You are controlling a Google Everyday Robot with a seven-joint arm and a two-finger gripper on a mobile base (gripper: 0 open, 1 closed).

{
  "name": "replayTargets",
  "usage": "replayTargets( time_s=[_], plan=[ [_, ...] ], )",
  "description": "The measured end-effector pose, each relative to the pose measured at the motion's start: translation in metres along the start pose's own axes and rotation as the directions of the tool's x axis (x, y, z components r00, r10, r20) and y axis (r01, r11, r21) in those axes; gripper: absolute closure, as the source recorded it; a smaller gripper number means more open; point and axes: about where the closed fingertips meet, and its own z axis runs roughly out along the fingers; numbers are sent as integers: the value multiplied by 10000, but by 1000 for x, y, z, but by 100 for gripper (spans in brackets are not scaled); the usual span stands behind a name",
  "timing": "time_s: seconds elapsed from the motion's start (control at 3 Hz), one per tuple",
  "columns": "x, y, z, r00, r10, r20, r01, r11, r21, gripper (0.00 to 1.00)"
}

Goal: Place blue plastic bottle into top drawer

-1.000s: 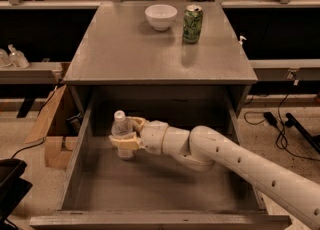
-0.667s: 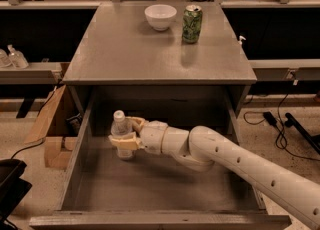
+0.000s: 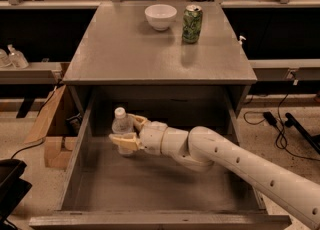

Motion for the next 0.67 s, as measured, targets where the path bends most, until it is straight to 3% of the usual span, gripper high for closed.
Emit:
replayTargets(
  time_s=[0.33, 0.67],
  plan=[
    [0, 1, 1, 10000, -4, 6, 4, 10000, -25, 0],
    [0, 1, 1, 10000, -4, 6, 4, 10000, -25, 0]
  ],
)
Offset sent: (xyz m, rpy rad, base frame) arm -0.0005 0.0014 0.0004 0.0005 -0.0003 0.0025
